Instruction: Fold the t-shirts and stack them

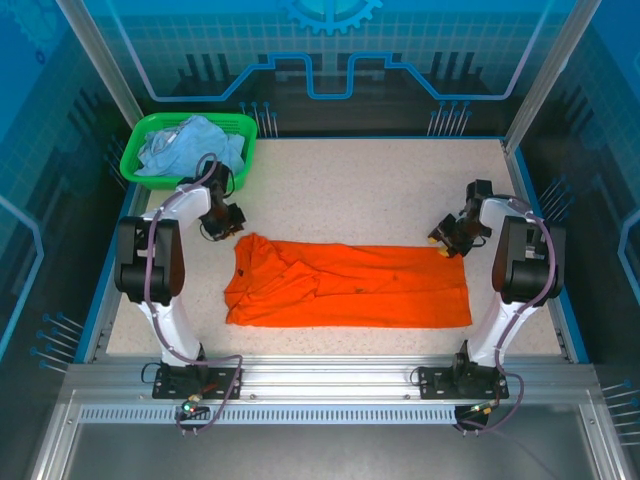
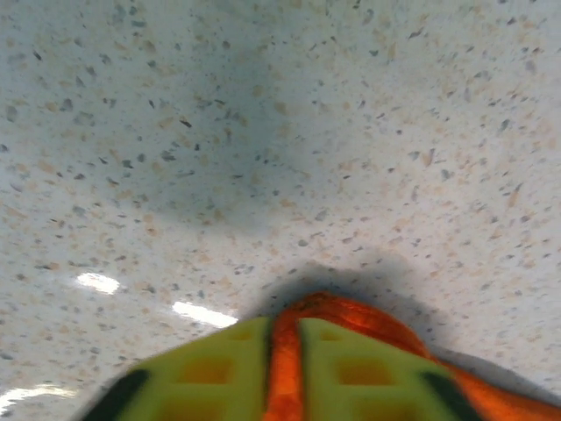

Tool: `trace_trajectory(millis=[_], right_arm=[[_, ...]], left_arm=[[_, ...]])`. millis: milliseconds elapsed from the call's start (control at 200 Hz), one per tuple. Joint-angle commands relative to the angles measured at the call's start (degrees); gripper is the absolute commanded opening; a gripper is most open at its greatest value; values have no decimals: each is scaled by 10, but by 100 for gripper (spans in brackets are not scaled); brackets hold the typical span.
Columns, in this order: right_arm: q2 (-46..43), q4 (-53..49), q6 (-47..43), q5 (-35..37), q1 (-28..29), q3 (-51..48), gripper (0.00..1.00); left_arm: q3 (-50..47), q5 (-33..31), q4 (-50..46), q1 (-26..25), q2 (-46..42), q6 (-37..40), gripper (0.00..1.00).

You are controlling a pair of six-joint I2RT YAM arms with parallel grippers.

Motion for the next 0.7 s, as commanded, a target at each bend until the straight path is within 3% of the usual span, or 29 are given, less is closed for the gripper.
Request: trace_trajectory(millis=[0, 200, 485, 695], right_arm=[[19, -12, 4, 15, -9, 1, 37], [17, -10, 3, 14, -8, -5, 37], [19, -11, -3, 16, -8, -1, 37], [20, -11, -3, 14, -8, 1, 36]], left_arm=[[11, 61, 3, 0, -26, -3, 34], [-14, 91, -28, -30, -46, 9, 50], [-14, 85, -48, -59, -26, -46, 51], [15, 39, -72, -79, 0, -67, 49]])
